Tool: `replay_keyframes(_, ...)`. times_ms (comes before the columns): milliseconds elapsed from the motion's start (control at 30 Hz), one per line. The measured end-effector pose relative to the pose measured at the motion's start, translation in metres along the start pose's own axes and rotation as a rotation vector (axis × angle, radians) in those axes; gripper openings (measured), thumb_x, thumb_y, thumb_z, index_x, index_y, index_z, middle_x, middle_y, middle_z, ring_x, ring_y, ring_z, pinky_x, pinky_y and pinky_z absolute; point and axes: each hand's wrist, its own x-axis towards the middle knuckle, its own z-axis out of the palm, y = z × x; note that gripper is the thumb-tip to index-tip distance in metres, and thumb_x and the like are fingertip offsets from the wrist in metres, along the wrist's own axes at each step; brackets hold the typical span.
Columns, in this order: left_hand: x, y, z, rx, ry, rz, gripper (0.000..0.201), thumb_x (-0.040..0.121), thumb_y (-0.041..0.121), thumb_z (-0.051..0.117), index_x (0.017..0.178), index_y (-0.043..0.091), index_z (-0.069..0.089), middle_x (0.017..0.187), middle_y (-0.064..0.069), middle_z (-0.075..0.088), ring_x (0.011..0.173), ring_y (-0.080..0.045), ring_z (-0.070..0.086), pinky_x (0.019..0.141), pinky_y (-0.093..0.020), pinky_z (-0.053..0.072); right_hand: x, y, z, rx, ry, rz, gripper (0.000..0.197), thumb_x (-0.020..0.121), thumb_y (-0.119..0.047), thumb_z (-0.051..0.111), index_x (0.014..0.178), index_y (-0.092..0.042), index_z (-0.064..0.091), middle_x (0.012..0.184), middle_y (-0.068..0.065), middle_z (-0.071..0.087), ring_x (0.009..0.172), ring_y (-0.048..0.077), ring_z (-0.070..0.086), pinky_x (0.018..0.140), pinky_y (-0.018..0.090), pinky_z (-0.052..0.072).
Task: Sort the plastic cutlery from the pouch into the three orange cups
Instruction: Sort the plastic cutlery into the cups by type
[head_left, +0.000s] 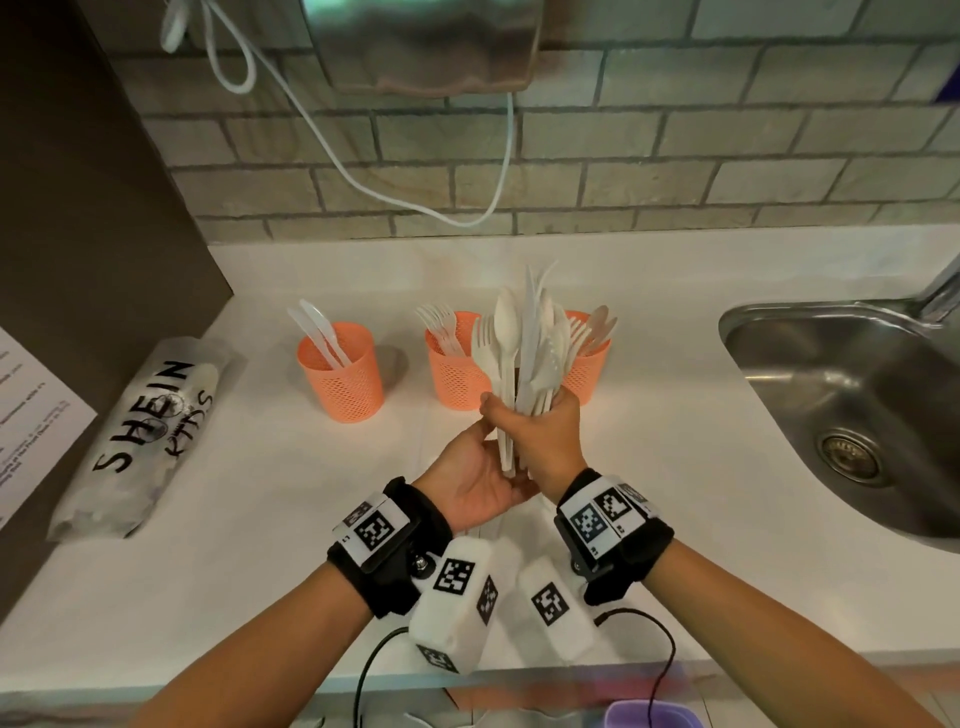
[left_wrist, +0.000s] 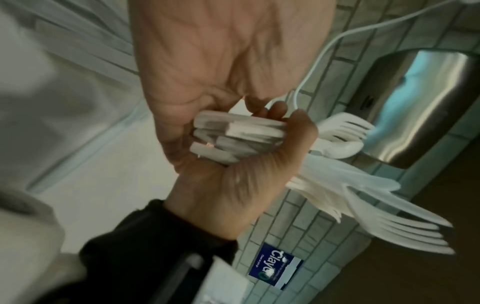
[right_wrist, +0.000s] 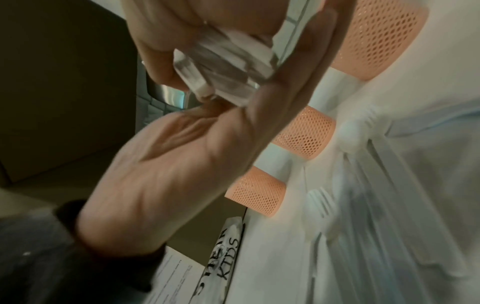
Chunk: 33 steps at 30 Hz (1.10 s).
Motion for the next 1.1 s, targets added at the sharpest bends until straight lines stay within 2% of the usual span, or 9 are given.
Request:
replay_keyframes(133, -0.008, 0.009, 0.0, 0.364, 0.136, 0.049, 0.031, 0.097, 0.033, 0.04, 0.099, 0.008, 0.059, 0.092, -0.01, 0.061, 0.081, -0.022, 0.059, 0.077, -0.033, 0.049, 0.009, 0.002, -0.015, -0.08, -0.004, 0.102, 0.025, 0.076, 0.001, 0.07, 0.081, -0.022, 0.062, 0.079, -0.003, 0.067, 0.065, 0.001, 0.066, 0.066, 0.018, 0.055)
replay_keyframes(233, -0.015, 0.028, -0.001, 0.654, 0.328, 0.392, 0.024, 0.095, 0.02, 0.047, 0.113, 0.007, 0.056, 0.109, -0.011, 0.062, 0.086, -0.017, 0.06, 0.074, -0.027, 0.048, 0.014, 0.0, -0.03, -0.054, -0.071, 0.221, 0.015, 0.078, 0.004, 0.066, 0.078, -0.01, 0.062, 0.064, 0.006, 0.065, 0.051, 0.013, 0.061, 0.057, 0.027, 0.053)
replay_keyframes(333, -0.028, 0.046, 0.009, 0.779, 0.369, 0.759, 0.016, 0.092, 0.009, 0.051, 0.107, 0.011, 0.057, 0.096, -0.006, 0.062, 0.07, -0.007, 0.06, 0.061, -0.015, 0.047, 0.014, 0.001, -0.042, -0.057, -0.159, 0.29, 0.015, 0.08, 0.006, 0.064, 0.077, -0.008, 0.058, 0.053, 0.003, 0.059, 0.042, 0.013, 0.056, 0.047, 0.023, 0.05)
replay_keyframes(400, -0.028, 0.05, 0.019, 0.86, 0.352, 0.842, 0.015, 0.089, 0.008, 0.056, 0.103, 0.011, 0.059, 0.087, -0.004, 0.061, 0.061, -0.001, 0.058, 0.053, -0.009, 0.044, 0.011, 0.002, -0.046, -0.061, -0.215, 0.315, 0.013, 0.08, 0.006, 0.064, 0.079, -0.006, 0.058, 0.055, 0.004, 0.059, 0.042, 0.012, 0.056, 0.046, 0.024, 0.049)
replay_keyframes(567, -0.008, 0.026, 0.04, 0.997, 0.338, 0.866, 0.006, 0.083, 0.014, 0.067, 0.086, 0.015, 0.063, 0.074, 0.007, 0.059, 0.066, -0.006, 0.053, 0.067, -0.018, 0.046, 0.004, 0.005, -0.047, -0.03, -0.326, 0.369, 0.012, 0.079, 0.007, 0.064, 0.082, -0.003, 0.059, 0.056, 0.001, 0.06, 0.045, 0.008, 0.058, 0.045, 0.019, 0.048)
replay_keyframes(700, 0.001, 0.013, 0.046, 1.098, 0.363, 0.86, 0.015, 0.08, 0.025, 0.07, 0.08, 0.017, 0.058, 0.07, 0.01, 0.056, 0.066, -0.007, 0.053, 0.07, -0.024, 0.048, 0.003, 0.007, -0.05, -0.052, -0.384, 0.407, 0.01, 0.079, 0.009, 0.061, 0.08, -0.001, 0.06, 0.053, 0.0, 0.065, 0.049, 0.009, 0.06, 0.049, 0.018, 0.049)
replay_keyframes(833, 0.003, 0.018, 0.044, 1.04, 0.383, 0.829, 0.018, 0.085, 0.026, 0.065, 0.074, 0.021, 0.051, 0.07, 0.003, 0.058, 0.07, -0.023, 0.061, 0.071, -0.038, 0.053, 0.001, 0.007, -0.052, -0.014, -0.395, 0.431, 0.016, 0.082, 0.009, 0.058, 0.079, -0.007, 0.059, 0.052, -0.003, 0.061, 0.044, 0.006, 0.056, 0.047, 0.017, 0.048)
replay_keyframes(967, 0.0, 0.032, 0.044, 0.991, 0.383, 0.891, 0.018, 0.093, 0.027, 0.053, 0.08, 0.02, 0.043, 0.08, -0.017, 0.067, 0.069, -0.028, 0.065, 0.063, -0.036, 0.054, 0.002, 0.009, -0.047, -0.076, -0.4, 0.437, 0.01, 0.083, 0.003, 0.06, 0.081, -0.006, 0.057, 0.054, 0.001, 0.06, 0.041, 0.008, 0.055, 0.045, 0.018, 0.048)
replay_keyframes(1100, -0.007, 0.056, 0.045, 0.826, 0.376, 0.882, 0.018, 0.095, 0.025, 0.05, 0.082, 0.021, 0.038, 0.083, -0.016, 0.067, 0.061, -0.012, 0.066, 0.052, -0.022, 0.054, 0.004, 0.012, -0.037, -0.06, -0.375, 0.472, 0.011, 0.085, -0.001, 0.059, 0.077, -0.008, 0.056, 0.053, 0.0, 0.056, 0.037, 0.01, 0.048, 0.041, 0.021, 0.045)
